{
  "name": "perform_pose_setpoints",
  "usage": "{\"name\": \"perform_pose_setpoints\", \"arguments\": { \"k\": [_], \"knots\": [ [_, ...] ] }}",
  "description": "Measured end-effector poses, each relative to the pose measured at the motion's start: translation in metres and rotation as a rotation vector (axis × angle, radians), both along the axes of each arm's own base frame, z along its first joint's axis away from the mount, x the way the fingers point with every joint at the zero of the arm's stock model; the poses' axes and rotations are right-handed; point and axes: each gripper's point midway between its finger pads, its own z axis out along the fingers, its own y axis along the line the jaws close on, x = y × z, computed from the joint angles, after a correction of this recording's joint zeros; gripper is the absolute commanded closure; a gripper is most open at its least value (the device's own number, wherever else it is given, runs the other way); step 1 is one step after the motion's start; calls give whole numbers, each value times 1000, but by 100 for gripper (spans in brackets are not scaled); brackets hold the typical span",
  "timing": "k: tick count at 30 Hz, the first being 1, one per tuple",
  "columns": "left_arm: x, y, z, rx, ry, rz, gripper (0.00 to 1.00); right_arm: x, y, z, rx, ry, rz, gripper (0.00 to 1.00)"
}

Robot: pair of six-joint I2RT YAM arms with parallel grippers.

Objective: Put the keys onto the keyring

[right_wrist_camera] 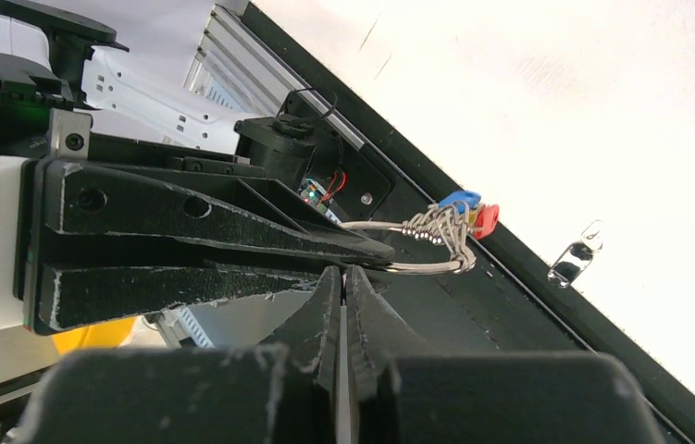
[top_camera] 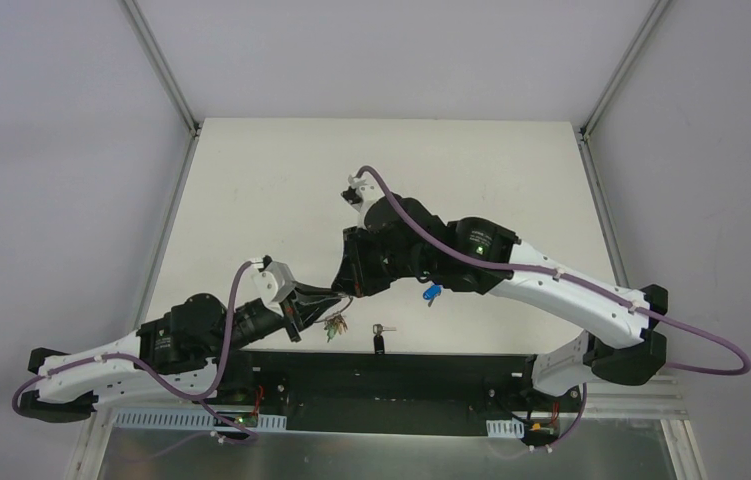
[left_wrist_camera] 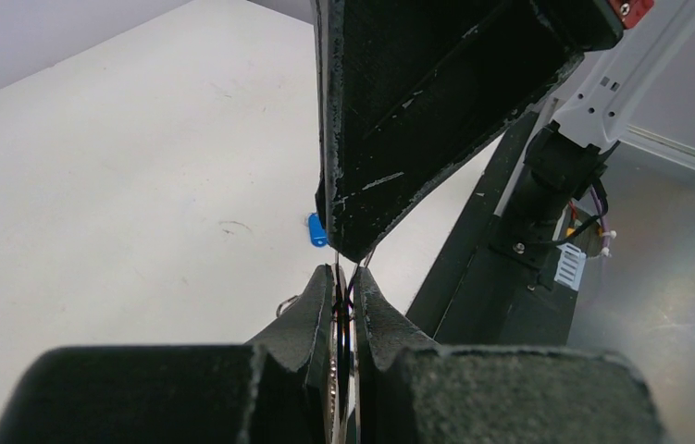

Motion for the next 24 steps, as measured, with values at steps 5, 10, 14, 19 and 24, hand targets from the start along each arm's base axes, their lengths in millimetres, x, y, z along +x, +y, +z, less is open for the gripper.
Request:
{"name": "perform_pose_setpoints", "arguments": {
  "k": [5,10,14,19,24],
  "knots": [
    [0,2,-3,0,10,5,100,-3,1,-3,18,-42,5,100],
    [0,5,-5,-7,26,12,100,-5,3,-4,33,-77,5,100],
    [0,7,-5,-16,35,23,100,-7,5,-3,39,-106,7,100],
    [1,9,-4,-28,51,35,100,-7,6,-1,38,-138,2,100],
    [1,9,-4,-30,52,32,100,-7,6,-1,35,-154,0,100]
  ]
}}
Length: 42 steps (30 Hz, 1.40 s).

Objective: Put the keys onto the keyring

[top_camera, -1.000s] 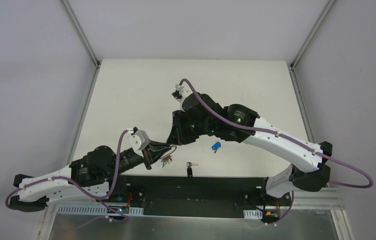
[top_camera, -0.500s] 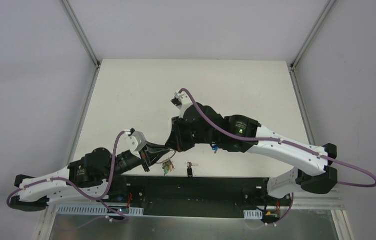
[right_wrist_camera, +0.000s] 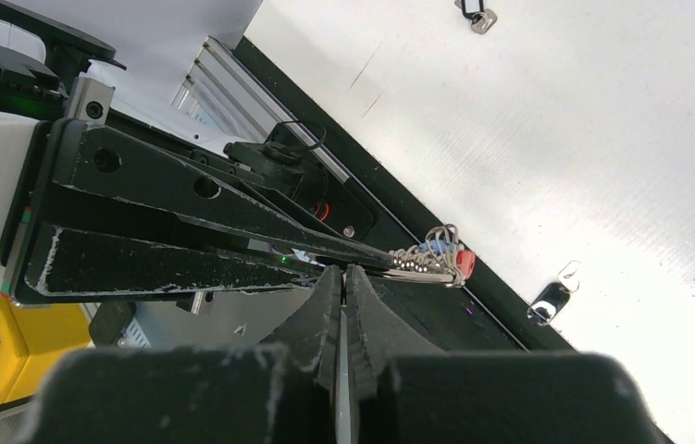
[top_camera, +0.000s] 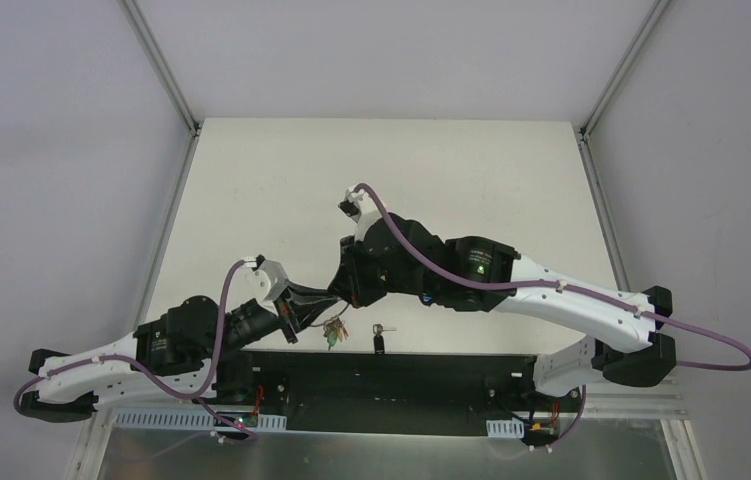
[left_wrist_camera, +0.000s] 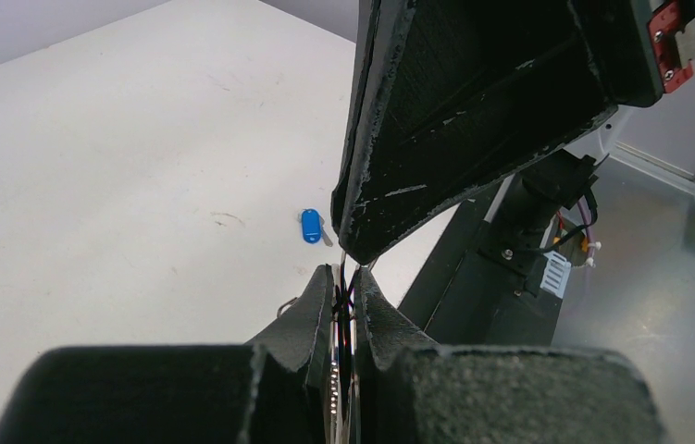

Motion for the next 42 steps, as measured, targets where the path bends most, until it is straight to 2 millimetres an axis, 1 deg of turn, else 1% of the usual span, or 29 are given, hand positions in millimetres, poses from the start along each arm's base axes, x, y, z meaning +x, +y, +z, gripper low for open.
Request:
{"name": "perform_pose_setpoints", "arguments": {
  "k": [5,6,8,9,12,14,15,17,20,22,23,25,29,31,34,36,40,42],
  "knots": [
    [0,-4,-2,11,2,-6,100,1,-3,1,-14,-14,-11,100],
    [0,-5,-2,14,2,-8,100,1,-5,1,-21,-15,-13,95],
    [0,-7,-2,15,2,-8,100,1,-8,2,-31,-22,-20,78],
    [0,-8,-2,15,2,-8,100,1,-8,3,-31,-26,-23,72],
    [13,1,-6,32,1,71,100,-11,-16,4,-54,-19,7,60],
    [19,5,-5,32,-1,111,100,-16,-21,7,-54,-19,16,55],
    [21,7,-5,33,-1,128,100,-18,-26,10,-51,-19,17,53],
    [26,12,-6,35,-1,167,100,-14,-39,16,-35,-29,-11,53],
    [33,19,-6,43,-6,224,100,4,-67,19,-14,-32,-99,52],
    [38,23,-7,52,-10,258,100,20,-88,14,-15,-26,-182,51],
    [40,24,-8,57,-11,273,100,27,-96,8,-23,-22,-222,51],
    [44,27,-10,71,-14,303,100,38,-107,-4,-46,-13,-282,51],
    [48,29,-13,96,-19,336,100,49,-116,-44,-137,26,-350,51],
    [49,31,-14,104,-24,348,100,53,-120,-68,-193,52,-376,51],
    [51,32,-16,116,-31,357,100,55,-124,-97,-264,85,-402,51],
    [51,33,-18,122,-32,358,100,54,-126,-121,-315,113,-420,51],
    [50,36,-18,110,-34,359,100,47,-130,-170,-402,180,-435,51],
    [50,37,-16,100,-34,360,100,43,-132,-191,-432,212,-440,51]
  ]
}}
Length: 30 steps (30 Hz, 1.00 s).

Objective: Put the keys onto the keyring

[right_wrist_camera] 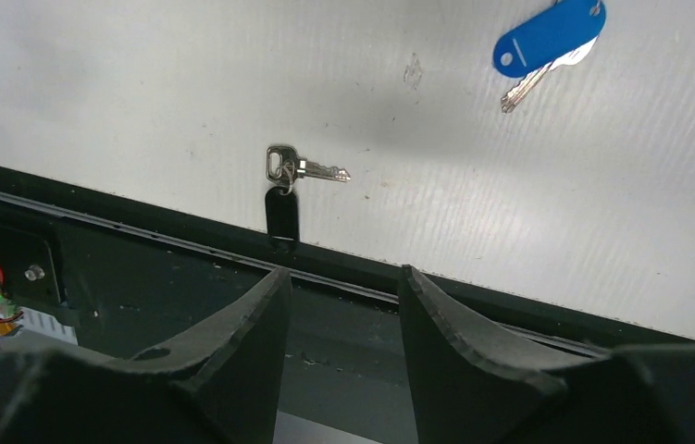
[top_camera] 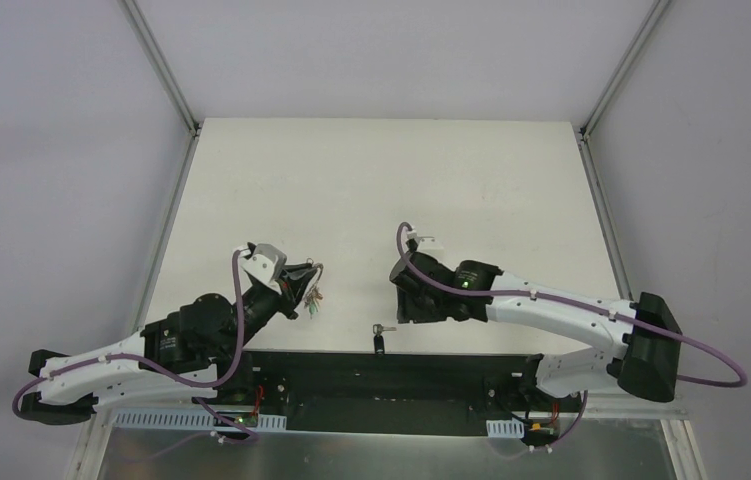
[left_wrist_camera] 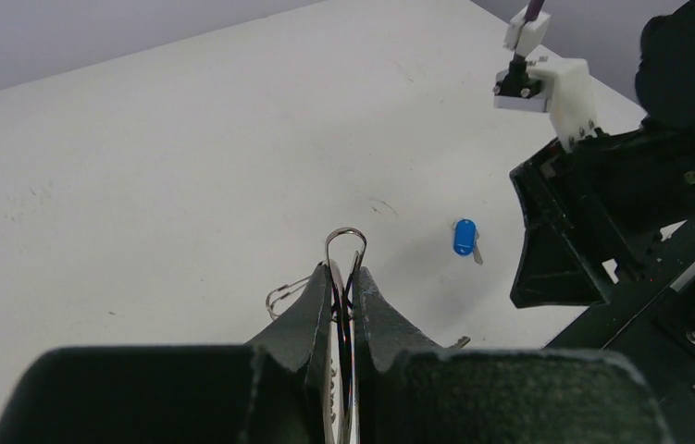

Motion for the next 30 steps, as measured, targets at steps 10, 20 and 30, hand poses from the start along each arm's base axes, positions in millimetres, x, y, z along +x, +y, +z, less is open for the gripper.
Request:
{"name": "perform_pose_setpoints", "arguments": {
  "k": [10,20,30],
  "knots": [
    [0,2,0,-6,-1,0,100,-8,31,-60,49,122,-35,57],
    [0,2,-1,-6,0,0,100,-14,44,-93,138,187,-118,60],
    [-1,2,-1,-5,0,0,100,-10,57,-96,210,195,-165,69]
  ]
}}
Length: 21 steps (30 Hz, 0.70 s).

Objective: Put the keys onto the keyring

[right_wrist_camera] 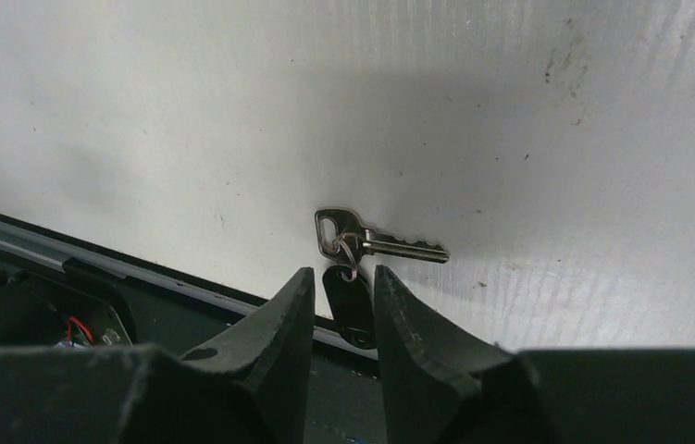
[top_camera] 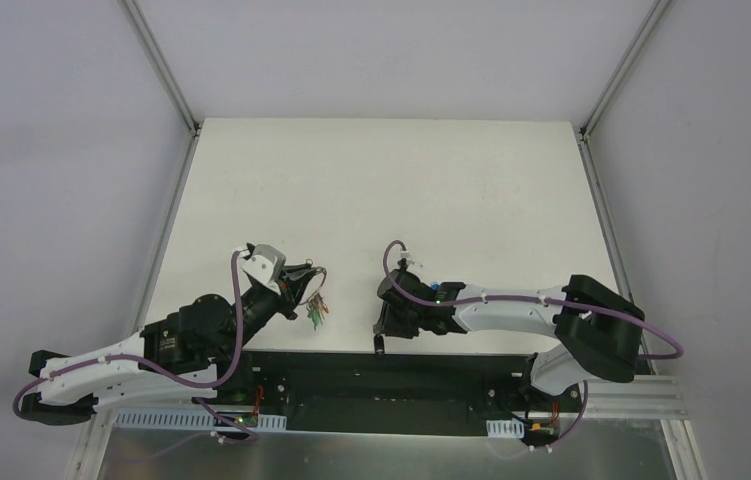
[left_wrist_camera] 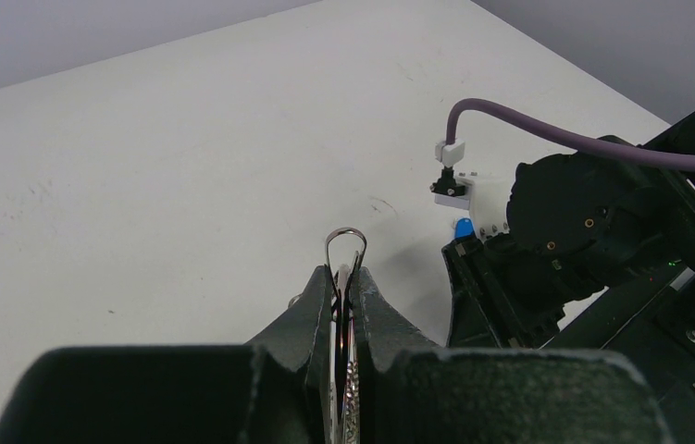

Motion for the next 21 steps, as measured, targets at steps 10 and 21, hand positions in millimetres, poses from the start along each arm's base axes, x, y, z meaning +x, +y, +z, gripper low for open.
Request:
{"name": "perform_pose_setpoints", "arguments": {
  "k": [10,21],
  "knots": [
    [0,0,0,1,0,0,100,1,4,-3,12,7,-16,78],
    [1,1,-2,5,1,5,100,0,4,-9,2,19,-20,98]
  ]
}}
